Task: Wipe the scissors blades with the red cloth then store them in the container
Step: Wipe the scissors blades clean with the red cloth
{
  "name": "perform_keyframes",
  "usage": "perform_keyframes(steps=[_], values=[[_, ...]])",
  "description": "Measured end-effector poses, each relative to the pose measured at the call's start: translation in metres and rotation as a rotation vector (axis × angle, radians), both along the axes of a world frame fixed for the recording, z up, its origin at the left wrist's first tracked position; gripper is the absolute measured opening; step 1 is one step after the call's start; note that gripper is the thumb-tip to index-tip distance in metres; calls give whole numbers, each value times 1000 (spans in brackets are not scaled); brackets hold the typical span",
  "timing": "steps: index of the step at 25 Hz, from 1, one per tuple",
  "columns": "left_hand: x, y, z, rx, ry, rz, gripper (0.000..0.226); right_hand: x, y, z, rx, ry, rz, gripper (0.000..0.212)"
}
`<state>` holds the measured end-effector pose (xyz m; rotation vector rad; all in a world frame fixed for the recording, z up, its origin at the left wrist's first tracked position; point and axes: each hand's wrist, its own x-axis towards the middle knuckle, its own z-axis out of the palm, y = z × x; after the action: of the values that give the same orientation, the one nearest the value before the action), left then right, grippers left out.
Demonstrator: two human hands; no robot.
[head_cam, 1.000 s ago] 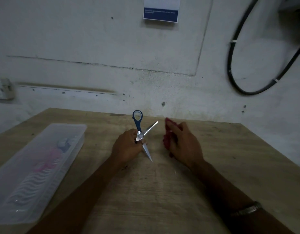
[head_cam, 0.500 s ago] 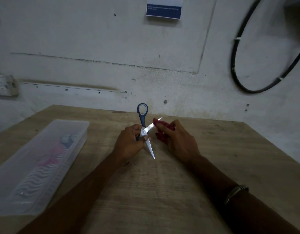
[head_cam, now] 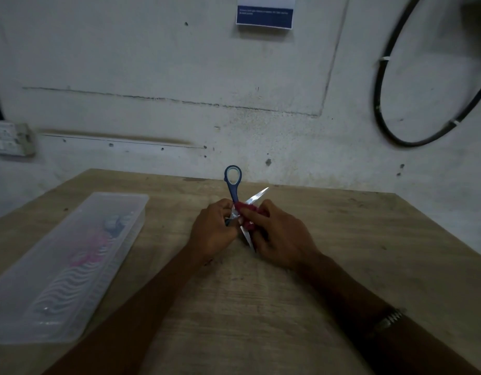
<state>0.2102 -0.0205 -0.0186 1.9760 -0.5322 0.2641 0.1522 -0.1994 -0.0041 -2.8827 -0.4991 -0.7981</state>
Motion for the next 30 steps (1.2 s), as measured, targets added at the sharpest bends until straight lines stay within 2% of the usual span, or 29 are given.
perform_keyframes(steps=[5, 10, 12, 13, 15, 17, 19, 23, 27, 30], values=[[5, 1, 1, 22, 7, 0, 18, 11, -17, 2, 49, -7, -201, 71], [4, 1, 1, 19, 6, 13, 18, 5, -37, 5, 220, -59, -353, 56], [6, 2, 0, 43, -16, 37, 18, 1, -34, 10, 312, -142, -335, 53], [7, 2, -1, 49, -18, 35, 17, -2, -28, 11, 295, -162, -272, 52], [5, 1, 0, 35, -13, 31, 18, -5, -9, 9, 189, -87, -98, 52], [2, 0, 2, 25, -2, 20, 22, -5, 7, 5, 68, 16, -28, 54], [2, 0, 1, 25, -5, 14, 24, 0, 6, 5, 60, -4, -85, 54], [2, -1, 1, 38, -20, 30, 24, 3, -5, 12, 171, -60, -265, 58], [1, -1, 1, 20, -25, 27, 21, 1, 11, 5, 232, -103, -280, 58], [1, 0, 0, 6, -14, 6, 24, 2, 3, 8, 356, -109, -356, 59]])
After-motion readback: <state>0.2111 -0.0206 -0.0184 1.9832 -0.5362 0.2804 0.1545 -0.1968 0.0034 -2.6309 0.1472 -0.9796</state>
